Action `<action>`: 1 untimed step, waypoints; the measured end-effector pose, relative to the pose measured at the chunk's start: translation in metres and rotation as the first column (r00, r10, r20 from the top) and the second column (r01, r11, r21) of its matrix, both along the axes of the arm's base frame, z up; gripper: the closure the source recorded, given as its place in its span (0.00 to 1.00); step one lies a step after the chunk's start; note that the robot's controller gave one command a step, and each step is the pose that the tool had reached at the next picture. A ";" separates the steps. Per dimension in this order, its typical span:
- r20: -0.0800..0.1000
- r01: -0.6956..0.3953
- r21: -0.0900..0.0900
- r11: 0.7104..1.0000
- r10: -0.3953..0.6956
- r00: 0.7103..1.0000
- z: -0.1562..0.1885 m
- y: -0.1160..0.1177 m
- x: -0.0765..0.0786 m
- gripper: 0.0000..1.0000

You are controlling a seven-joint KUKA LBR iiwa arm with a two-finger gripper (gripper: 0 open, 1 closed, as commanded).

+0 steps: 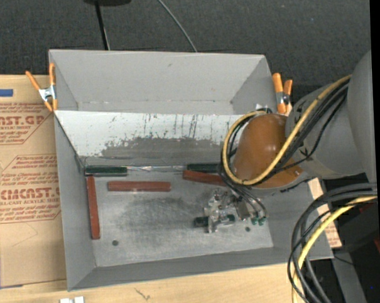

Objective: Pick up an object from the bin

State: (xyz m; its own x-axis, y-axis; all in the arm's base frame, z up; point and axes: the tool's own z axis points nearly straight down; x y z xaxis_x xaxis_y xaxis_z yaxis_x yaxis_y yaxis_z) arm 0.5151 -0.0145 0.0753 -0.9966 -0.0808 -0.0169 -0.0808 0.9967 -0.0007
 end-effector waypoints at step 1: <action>-0.012 -0.053 -0.002 0.999 0.053 0.999 0.194 -0.027 0.034 1.00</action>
Offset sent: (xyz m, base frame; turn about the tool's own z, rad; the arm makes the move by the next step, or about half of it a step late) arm 0.0000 0.0000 0.0000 0.0000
